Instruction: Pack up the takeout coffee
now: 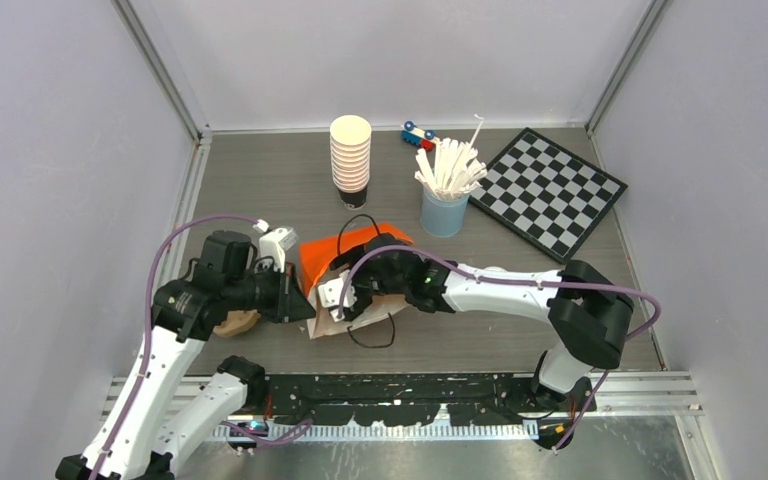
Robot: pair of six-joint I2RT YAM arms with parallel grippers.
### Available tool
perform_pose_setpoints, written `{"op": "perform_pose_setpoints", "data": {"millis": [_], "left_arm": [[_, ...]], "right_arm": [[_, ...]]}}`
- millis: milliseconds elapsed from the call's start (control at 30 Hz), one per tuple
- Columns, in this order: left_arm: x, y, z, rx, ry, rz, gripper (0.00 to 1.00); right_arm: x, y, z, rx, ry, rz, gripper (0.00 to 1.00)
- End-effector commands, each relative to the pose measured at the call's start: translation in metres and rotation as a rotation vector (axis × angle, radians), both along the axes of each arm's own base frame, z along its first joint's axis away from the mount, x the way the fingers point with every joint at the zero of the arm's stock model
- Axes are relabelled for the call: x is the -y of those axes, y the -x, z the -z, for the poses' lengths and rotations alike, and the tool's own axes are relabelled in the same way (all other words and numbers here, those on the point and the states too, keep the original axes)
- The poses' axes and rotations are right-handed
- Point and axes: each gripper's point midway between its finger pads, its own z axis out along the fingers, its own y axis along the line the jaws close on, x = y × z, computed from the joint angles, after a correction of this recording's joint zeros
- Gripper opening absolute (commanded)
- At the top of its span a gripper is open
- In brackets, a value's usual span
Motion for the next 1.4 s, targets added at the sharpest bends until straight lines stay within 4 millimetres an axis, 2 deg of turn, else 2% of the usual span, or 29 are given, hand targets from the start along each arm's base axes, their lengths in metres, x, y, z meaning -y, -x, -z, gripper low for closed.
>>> {"op": "perform_pose_setpoints", "data": {"millis": [0, 333, 533, 733, 1100, 1200, 1367], "left_arm": [[0.003, 0.000, -0.015, 0.030, 0.031, 0.008, 0.00], [0.003, -0.003, -0.015, 0.025, 0.035, -0.011, 0.00], [0.002, -0.004, -0.013, 0.017, 0.026, -0.016, 0.00], [0.001, -0.005, -0.013, 0.021, 0.016, -0.020, 0.00], [0.001, -0.007, -0.011, 0.021, 0.008, -0.014, 0.00], [0.001, -0.007, -0.010, 0.019, 0.008, -0.014, 0.00], [0.002, -0.007, -0.010, 0.020, 0.011, -0.014, 0.00]], "right_arm": [[0.004, -0.010, 0.007, -0.009, 0.066, 0.036, 0.71], [0.011, -0.005, 0.011, -0.013, 0.125, 0.014, 0.75], [0.005, -0.008, -0.007, -0.011, 0.052, 0.035, 0.83], [0.004, -0.005, -0.022, -0.024, 0.016, 0.037, 0.84], [0.007, 0.001, -0.033, -0.044, 0.002, 0.032, 0.85], [0.011, 0.004, -0.028, -0.068, 0.025, 0.035, 0.84], [0.011, 0.003, -0.031, -0.074, 0.011, 0.046, 0.84]]}}
